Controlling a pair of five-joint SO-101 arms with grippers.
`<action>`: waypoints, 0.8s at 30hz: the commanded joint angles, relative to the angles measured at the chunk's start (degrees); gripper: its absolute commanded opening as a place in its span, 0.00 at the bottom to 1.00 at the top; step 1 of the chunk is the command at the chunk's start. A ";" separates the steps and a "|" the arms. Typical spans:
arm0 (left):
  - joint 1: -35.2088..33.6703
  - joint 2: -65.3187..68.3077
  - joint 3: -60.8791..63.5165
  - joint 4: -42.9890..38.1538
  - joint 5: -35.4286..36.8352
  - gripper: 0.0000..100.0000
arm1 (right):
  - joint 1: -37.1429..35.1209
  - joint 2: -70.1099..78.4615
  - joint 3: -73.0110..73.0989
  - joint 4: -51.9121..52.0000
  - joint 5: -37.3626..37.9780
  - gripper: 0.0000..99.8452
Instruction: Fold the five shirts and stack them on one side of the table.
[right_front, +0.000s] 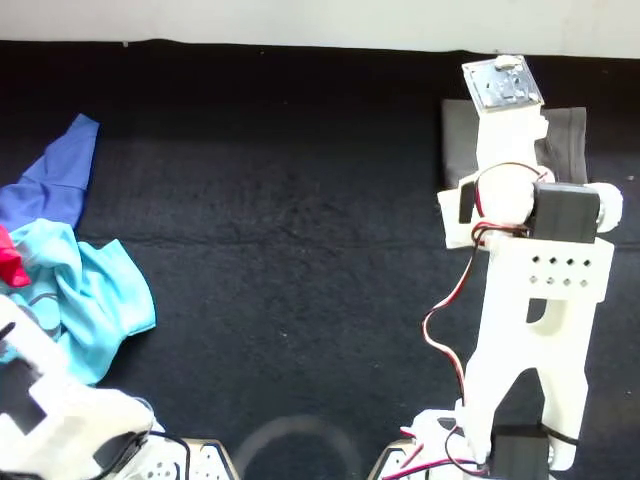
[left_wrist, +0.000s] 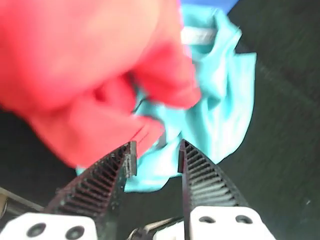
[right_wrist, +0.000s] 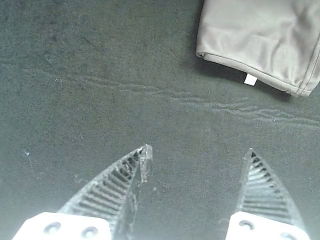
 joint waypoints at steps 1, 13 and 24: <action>-2.86 -2.51 6.02 -0.44 -2.46 0.15 | -0.48 -2.33 0.04 0.31 0.35 0.28; -4.53 7.96 13.49 -15.38 0.09 0.15 | -0.48 -1.89 0.31 0.31 0.35 0.28; -1.63 8.75 10.07 -18.11 5.36 0.01 | -0.48 -1.89 0.48 0.31 0.26 0.28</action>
